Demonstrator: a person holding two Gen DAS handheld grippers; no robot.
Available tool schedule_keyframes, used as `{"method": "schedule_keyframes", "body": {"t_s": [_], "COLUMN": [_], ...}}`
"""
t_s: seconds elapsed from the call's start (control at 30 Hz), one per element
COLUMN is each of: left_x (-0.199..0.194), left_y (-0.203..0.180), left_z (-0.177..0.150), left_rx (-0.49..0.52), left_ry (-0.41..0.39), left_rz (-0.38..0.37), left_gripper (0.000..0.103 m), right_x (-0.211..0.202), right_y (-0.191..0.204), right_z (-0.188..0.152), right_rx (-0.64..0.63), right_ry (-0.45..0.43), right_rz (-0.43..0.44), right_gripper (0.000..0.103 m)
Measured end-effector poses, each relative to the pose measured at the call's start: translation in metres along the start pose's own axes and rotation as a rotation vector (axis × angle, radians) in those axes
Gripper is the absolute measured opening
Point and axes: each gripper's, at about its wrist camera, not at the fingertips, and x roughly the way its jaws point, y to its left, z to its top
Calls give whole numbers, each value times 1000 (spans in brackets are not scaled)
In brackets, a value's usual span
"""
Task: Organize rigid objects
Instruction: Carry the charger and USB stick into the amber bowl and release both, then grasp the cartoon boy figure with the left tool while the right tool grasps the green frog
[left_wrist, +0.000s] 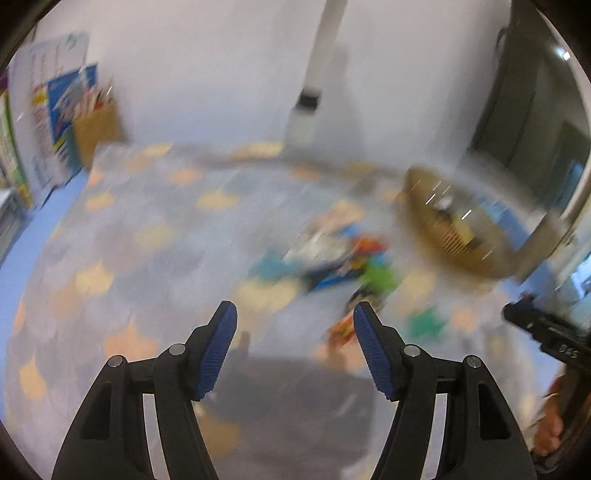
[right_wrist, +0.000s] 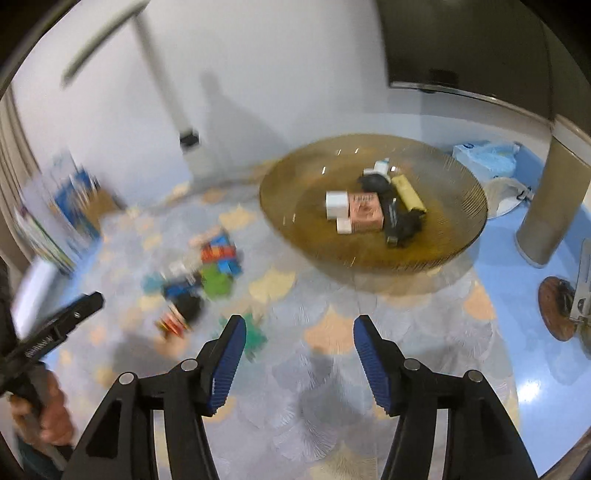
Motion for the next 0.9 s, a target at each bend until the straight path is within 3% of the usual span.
{"method": "schedule_keyframes", "body": {"t_s": [0.1,0.17,0.23,0.33,0.4,0.77,0.8,0.9], "left_x": [28,25,28,33,36,38,38,39], "left_y": [12,13,11,-1,-7,-8,-8,-8], "left_z": [-22,-29,-30,-33,-36,-36,-36,-35], "left_rx": [-18,-12,3,62,104,102,102,105], "left_ry": [89,44,59,68,78,81,81,83], "left_rz": [45,56,65,101,139,139,139,137], "left_gripper": [63,64,66,79,79,85,85,86], "right_x": [28,40,47,53,56,61,61,63], "right_y": [22,27,29,32,32,27,27,26], "right_z": [-28,-41,-51,-51,-52,-49,-49,-48], "right_rx": [-104,-134,-154,-178,-182,-146,-147,-149], "right_ry": [26,37,25,30,39,60,61,66], "right_rz": [-63,-47,-43,-76,-78,-81,-80,-87], "right_gripper": [59,59,59,59,60,61,64,84]}}
